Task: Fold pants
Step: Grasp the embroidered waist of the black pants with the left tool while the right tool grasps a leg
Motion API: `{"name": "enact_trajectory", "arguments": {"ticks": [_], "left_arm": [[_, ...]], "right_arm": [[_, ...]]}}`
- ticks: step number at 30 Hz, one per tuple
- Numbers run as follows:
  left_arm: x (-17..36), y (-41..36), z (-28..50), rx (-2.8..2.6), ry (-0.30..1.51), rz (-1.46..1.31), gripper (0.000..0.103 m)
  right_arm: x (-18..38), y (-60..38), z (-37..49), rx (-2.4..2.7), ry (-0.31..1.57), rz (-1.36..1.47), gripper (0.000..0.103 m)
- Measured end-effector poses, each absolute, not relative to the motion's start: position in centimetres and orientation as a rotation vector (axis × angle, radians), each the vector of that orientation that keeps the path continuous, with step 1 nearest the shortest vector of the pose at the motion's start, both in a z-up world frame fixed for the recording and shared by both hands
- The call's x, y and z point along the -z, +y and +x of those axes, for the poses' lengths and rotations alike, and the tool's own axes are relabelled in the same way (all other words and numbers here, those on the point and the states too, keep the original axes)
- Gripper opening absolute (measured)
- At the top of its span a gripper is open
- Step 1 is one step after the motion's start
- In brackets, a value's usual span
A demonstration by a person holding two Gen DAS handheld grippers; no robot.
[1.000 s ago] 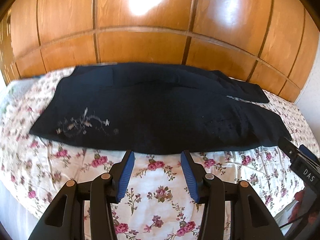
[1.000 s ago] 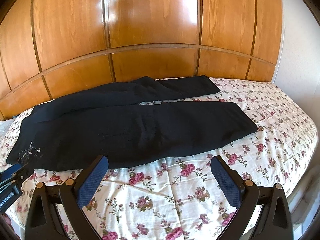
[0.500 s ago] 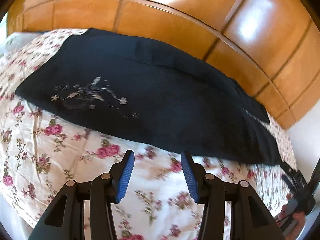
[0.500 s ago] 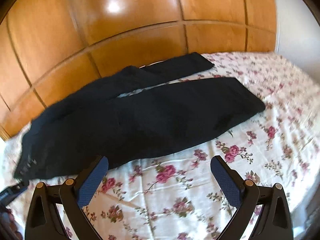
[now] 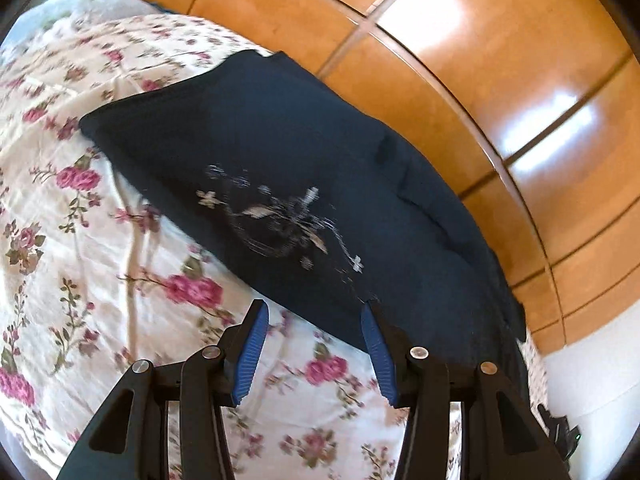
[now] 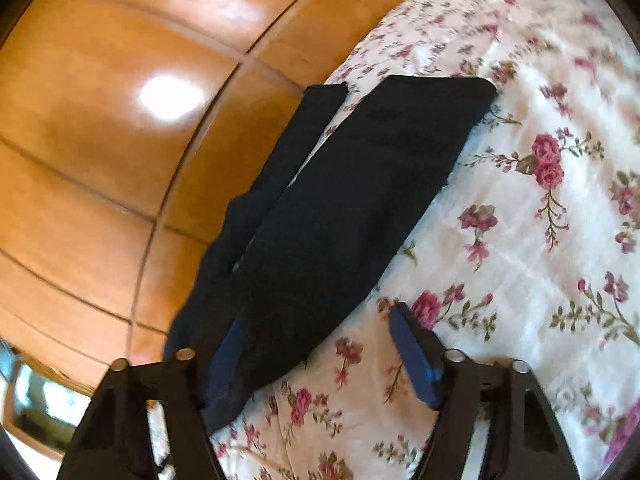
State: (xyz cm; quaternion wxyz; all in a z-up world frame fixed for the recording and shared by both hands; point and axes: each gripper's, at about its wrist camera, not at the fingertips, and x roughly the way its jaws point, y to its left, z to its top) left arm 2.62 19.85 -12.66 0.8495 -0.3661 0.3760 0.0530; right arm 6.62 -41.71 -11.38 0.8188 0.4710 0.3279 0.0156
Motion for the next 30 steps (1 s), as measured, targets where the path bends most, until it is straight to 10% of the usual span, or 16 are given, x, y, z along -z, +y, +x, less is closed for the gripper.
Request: {"name": "enact_trajectory", "arguments": {"ticks": [9, 14, 30], "left_arm": [[15.4, 23.4, 2.2, -0.108, 0.726, -0.912, 0.049], [16.6, 26.0, 2.1, -0.07, 0.673, -1.054, 0.049], [16.2, 24.8, 4.2, -0.123, 0.62, -0.864, 0.039]], "right_arm": [[12.4, -42.8, 8.8, -0.002, 0.666, 1.038, 0.047], [14.0, -43.8, 9.2, 0.022, 0.674, 1.053, 0.007], [13.9, -42.4, 9.6, -0.011, 0.643, 0.93, 0.006]]}}
